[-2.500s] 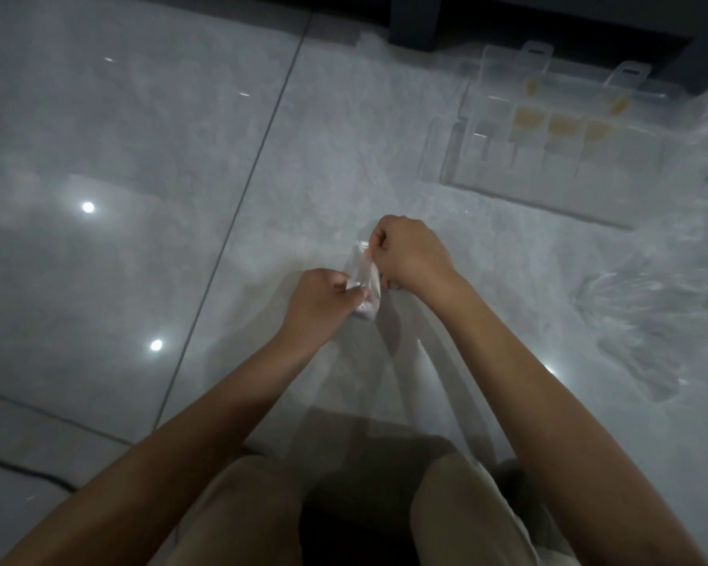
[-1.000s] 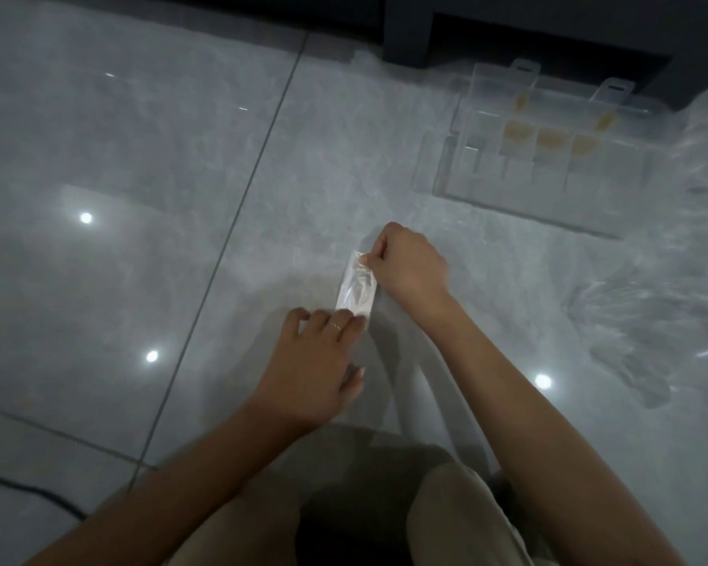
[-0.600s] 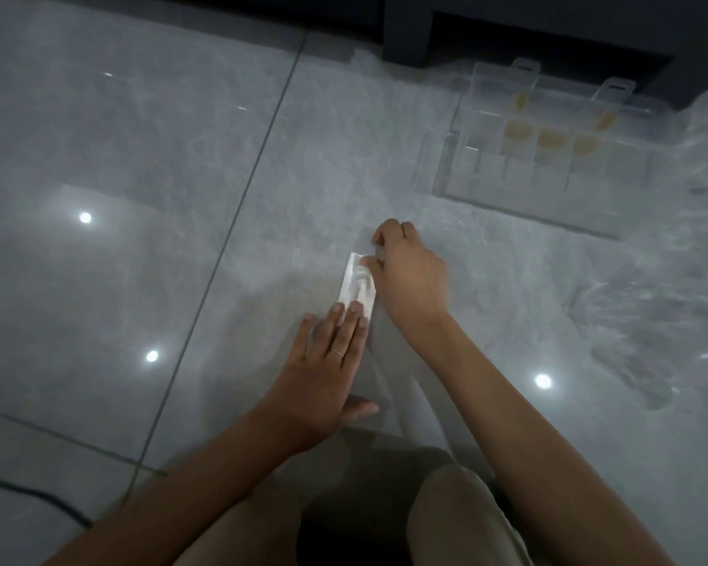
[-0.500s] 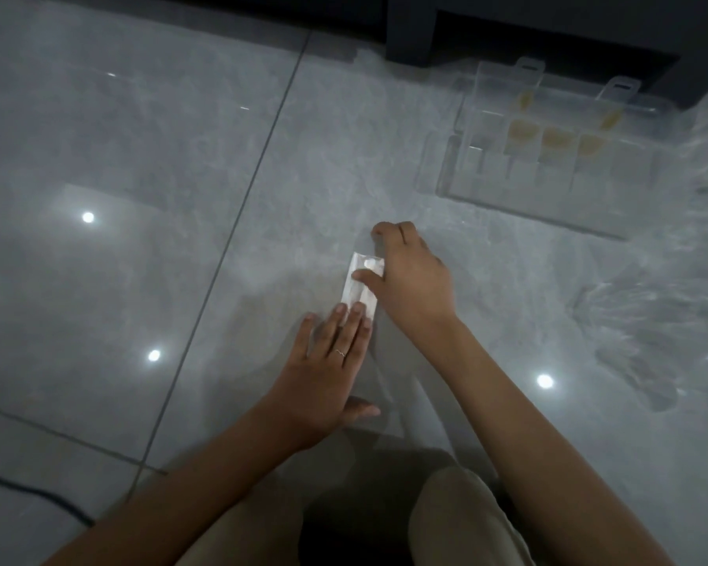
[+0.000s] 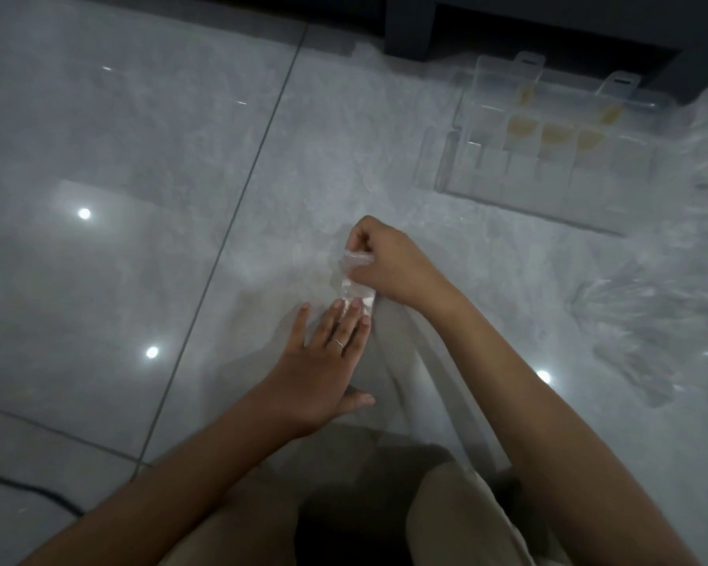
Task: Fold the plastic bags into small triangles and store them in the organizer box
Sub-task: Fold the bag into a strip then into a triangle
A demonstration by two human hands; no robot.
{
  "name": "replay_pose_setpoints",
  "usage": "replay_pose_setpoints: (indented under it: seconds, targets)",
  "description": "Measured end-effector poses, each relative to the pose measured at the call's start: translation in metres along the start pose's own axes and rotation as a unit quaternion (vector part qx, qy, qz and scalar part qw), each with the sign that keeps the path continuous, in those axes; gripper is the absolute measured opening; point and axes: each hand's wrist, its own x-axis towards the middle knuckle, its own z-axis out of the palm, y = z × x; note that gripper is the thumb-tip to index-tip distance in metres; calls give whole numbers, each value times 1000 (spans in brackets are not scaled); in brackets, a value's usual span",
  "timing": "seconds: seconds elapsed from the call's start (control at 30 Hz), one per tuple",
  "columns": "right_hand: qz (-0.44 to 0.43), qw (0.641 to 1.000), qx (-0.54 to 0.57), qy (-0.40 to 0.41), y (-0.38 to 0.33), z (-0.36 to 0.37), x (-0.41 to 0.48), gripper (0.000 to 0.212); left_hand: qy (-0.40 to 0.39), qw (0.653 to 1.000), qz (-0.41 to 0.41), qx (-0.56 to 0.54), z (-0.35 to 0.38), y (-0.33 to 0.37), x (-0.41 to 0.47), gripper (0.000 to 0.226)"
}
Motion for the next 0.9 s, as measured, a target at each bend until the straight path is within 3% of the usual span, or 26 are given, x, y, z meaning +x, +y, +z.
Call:
replay_pose_setpoints:
  seconds: [0.07,0.2,0.33,0.4,0.47,0.6,0.7,0.8,0.9]
  targets:
    - [25,996,76,32,4,-4,4,24,2,1000,-7,5,0,1,-2,87]
    - [63,987,140,53,15,-11,8,18,65,997,-4,-42,16,3,-4,111]
    - [22,987,142,77,15,-13,1,20,121,984,7,-131,21,2,-11,87]
    - [-1,981,174,87,11,-17,-7,25,190,945,-50,-260,13,0,-15,70]
    - [-18,974,210,78,7,-25,-17,28,252,873,-127,-397,-3,-2,-16,58]
    - [-49,970,238,24,-10,-42,-40,22,260,766,-140,-571,-38,-1,-6,53]
    - [-54,967,249,18,-19,-46,-51,21,260,750,-118,-597,-57,1,-2,38]
    - [-46,952,294,68,-21,-47,-57,19,284,747,-92,-594,-67,0,-3,33]
    - [14,931,356,79,-18,-40,-62,24,308,705,-96,-632,-70,-4,-1,22]
